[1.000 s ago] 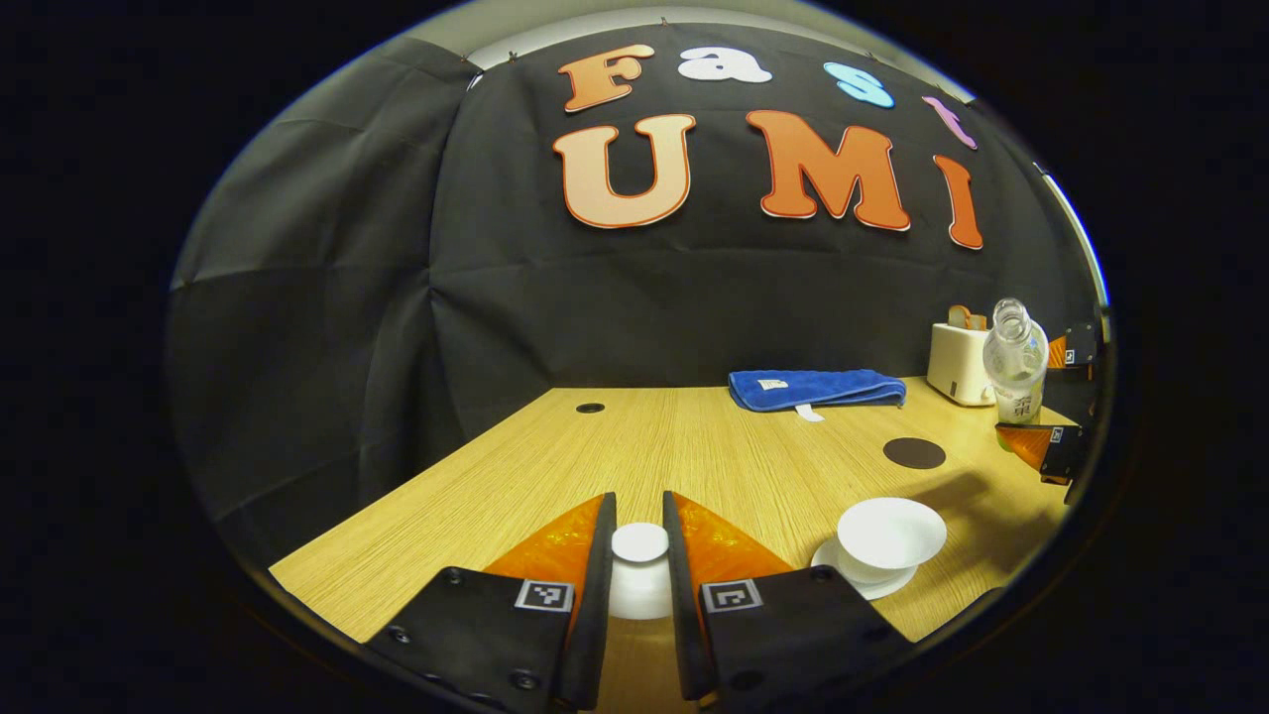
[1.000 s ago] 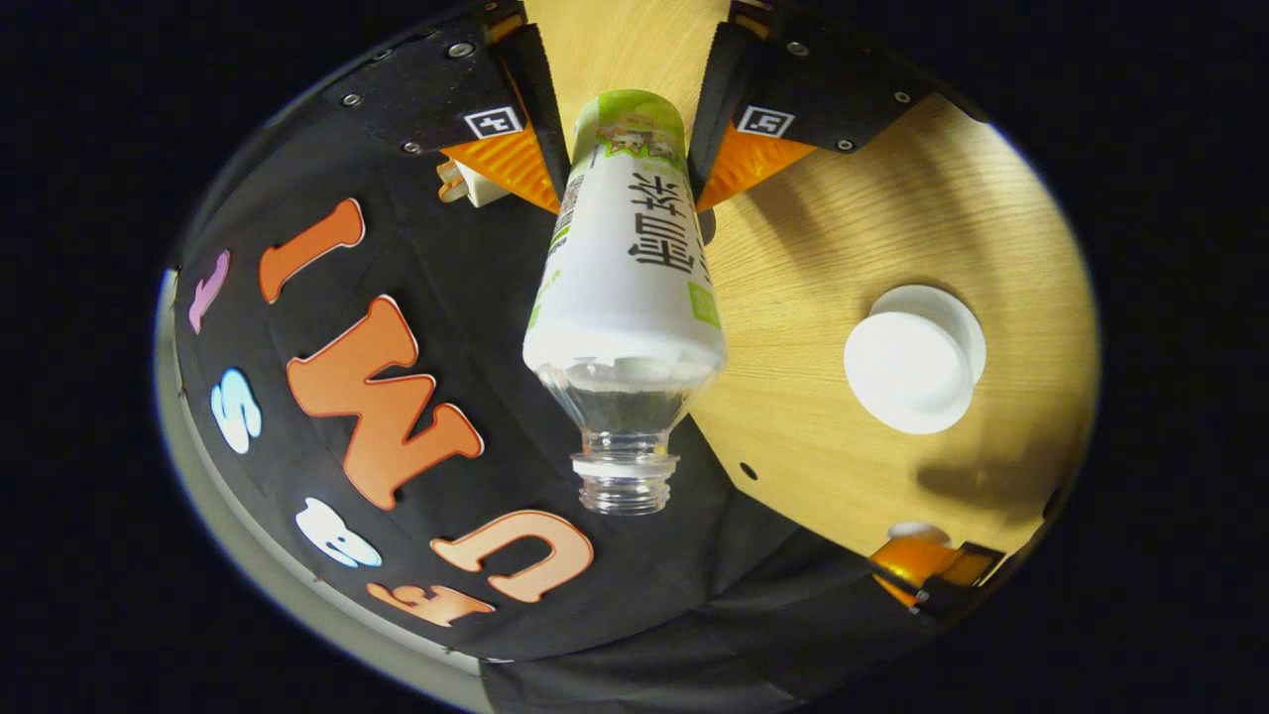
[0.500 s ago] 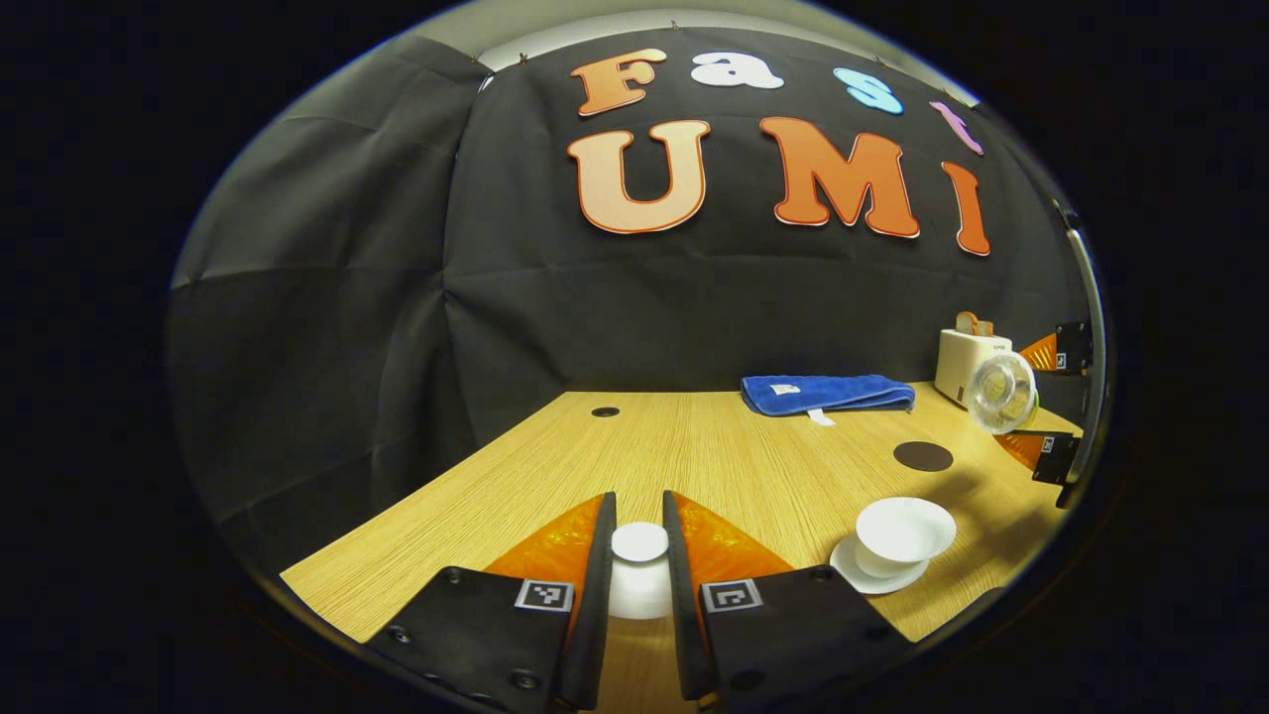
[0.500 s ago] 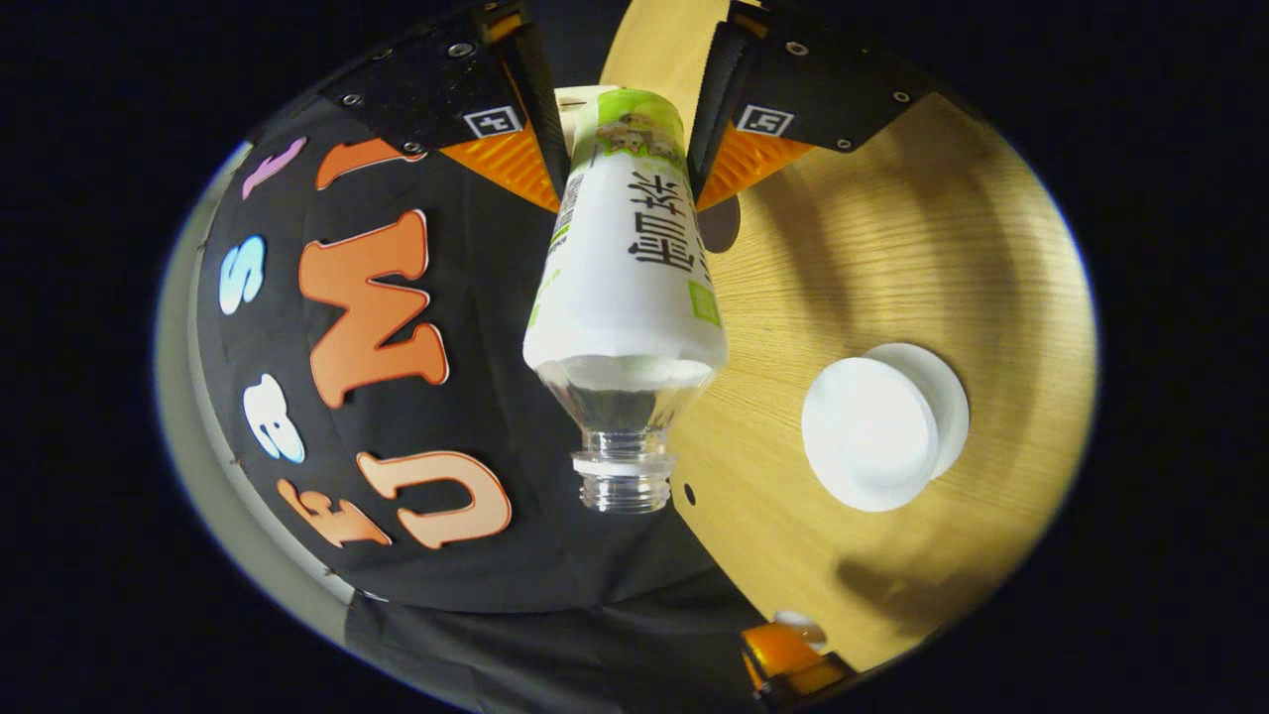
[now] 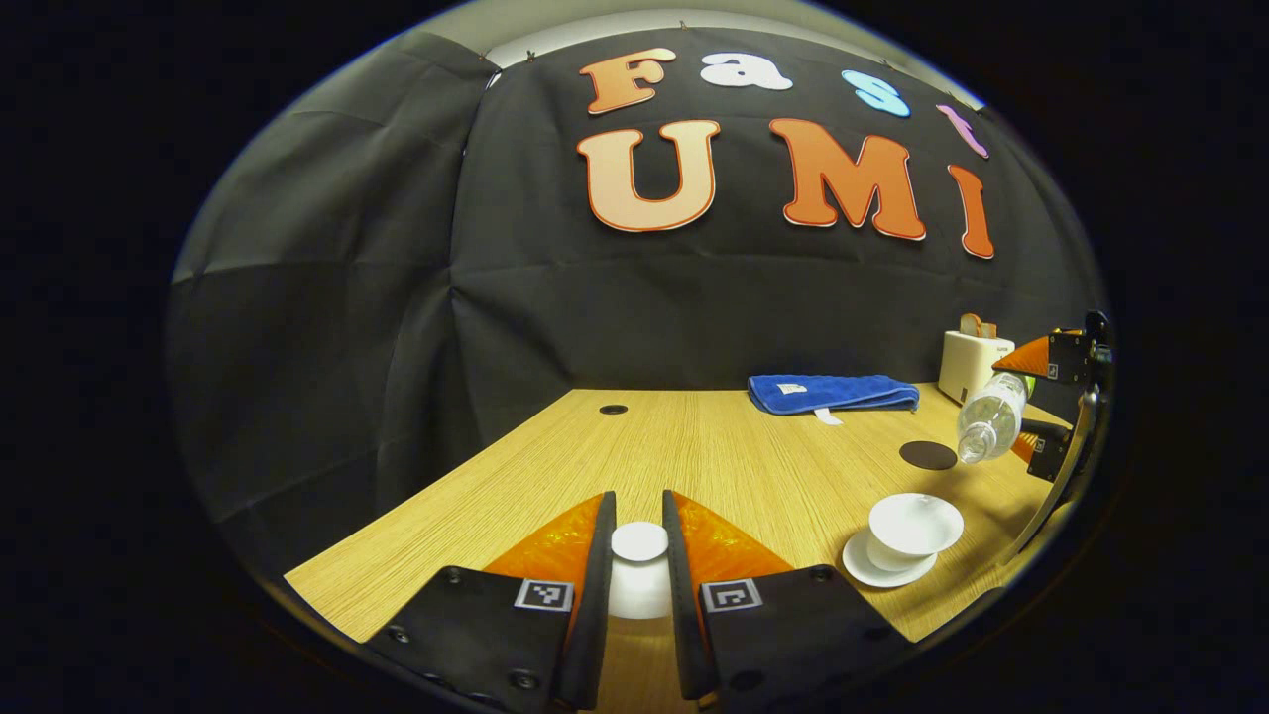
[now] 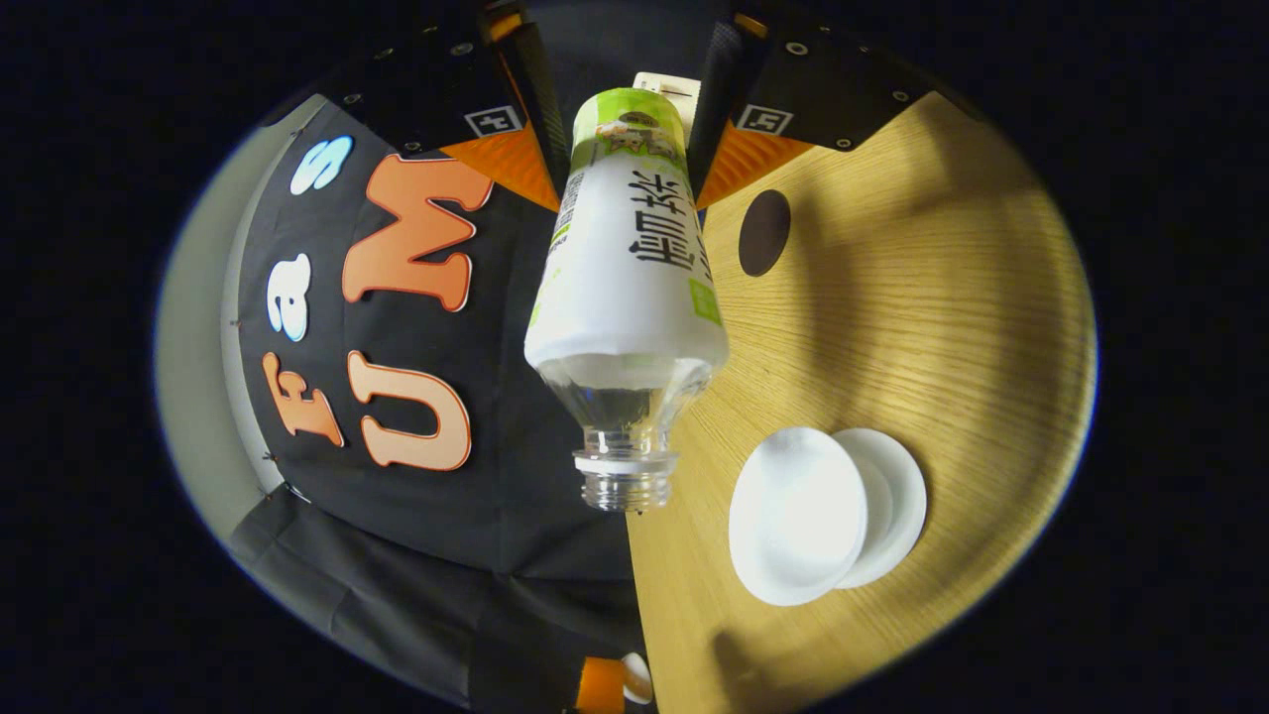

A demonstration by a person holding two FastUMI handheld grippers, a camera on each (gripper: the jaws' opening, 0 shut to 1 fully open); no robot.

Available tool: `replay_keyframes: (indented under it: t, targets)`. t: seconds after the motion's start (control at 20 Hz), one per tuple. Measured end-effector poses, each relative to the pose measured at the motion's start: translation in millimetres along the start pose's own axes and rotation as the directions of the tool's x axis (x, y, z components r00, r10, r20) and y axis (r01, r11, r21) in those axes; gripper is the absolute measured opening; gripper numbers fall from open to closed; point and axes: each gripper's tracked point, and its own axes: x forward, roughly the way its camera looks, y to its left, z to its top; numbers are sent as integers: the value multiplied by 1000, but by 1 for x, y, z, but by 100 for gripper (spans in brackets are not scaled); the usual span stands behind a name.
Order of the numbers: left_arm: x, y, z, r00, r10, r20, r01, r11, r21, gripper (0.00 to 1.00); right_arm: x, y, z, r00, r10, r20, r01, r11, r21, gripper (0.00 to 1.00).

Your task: Open the teacup lid with one hand, grasp the water bottle and pour water into the teacup with the other hand; after pouring, place the water bottle on the coaster and then close the teacup lid.

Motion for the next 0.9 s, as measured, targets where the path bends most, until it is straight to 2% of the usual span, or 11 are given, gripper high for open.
replay_keyframes:
  t: [0.3, 0.5, 0.9]
  targets:
    - [-3, 5, -4, 1000, 0, -10, 0, 1000, -12, 33, 7, -16, 2, 998, -60, 11, 61, 993, -103, 63]
    - [-5, 4, -4, 1000, -6, -9, 6, 1000, -9, 31, 8, -21, -3, 996, -85, 14, 86, 988, -130, 64]
    - [-5, 2, -4, 1000, -9, -12, 9, 1000, 6, 33, 12, -39, -8, 990, -136, 28, 139, 974, -181, 64]
